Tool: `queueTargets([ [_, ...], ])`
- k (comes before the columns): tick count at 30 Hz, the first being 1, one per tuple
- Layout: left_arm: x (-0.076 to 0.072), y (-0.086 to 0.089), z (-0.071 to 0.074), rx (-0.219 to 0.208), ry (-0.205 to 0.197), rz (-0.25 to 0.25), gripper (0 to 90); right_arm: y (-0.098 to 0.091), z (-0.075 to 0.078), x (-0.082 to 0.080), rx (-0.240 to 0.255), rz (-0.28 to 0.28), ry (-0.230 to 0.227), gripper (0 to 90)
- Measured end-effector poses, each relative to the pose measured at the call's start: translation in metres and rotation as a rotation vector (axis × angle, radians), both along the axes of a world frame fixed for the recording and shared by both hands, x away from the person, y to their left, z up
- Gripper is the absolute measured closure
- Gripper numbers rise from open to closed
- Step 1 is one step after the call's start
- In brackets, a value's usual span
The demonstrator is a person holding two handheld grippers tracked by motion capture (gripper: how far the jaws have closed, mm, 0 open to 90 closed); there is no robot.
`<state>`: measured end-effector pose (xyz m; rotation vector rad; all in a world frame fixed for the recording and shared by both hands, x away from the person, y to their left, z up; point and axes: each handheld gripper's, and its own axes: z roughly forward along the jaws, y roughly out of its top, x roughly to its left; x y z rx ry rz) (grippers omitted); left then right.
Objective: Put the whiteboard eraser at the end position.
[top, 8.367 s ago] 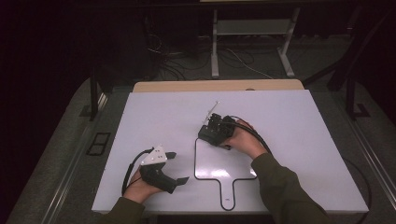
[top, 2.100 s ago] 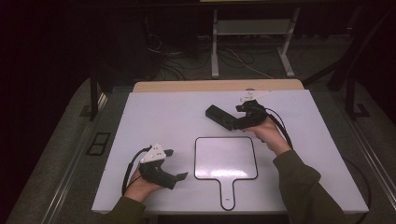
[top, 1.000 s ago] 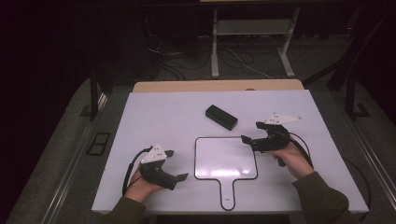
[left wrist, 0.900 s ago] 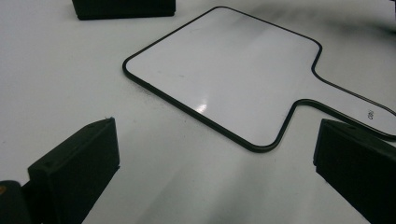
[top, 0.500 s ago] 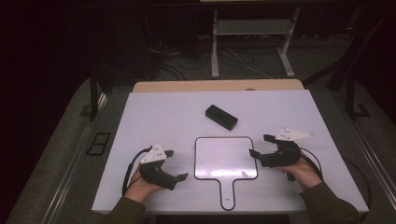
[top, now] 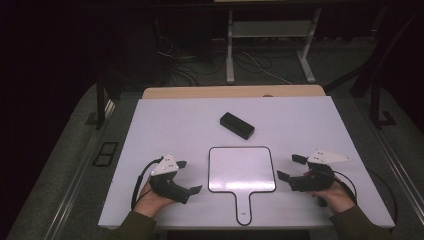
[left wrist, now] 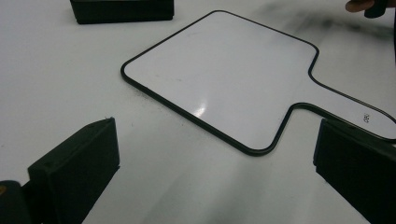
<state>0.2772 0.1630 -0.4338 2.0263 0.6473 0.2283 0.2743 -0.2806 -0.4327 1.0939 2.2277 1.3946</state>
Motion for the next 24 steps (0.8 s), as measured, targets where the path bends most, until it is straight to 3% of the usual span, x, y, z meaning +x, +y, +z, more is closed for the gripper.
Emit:
queueTargets([
  [13, -0.001, 0.001, 0.000, 0.006, -0.001, 0.006, 0.0, -0.018, -0.010, -0.014, -0.041, -0.013, 0.010, 12.4],
  [24, -0.001, 0.000, -0.001, 0.014, 0.002, 0.007, 0.0, -0.021, -0.011, -0.016, -0.040, -0.020, 0.007, 12.4],
])
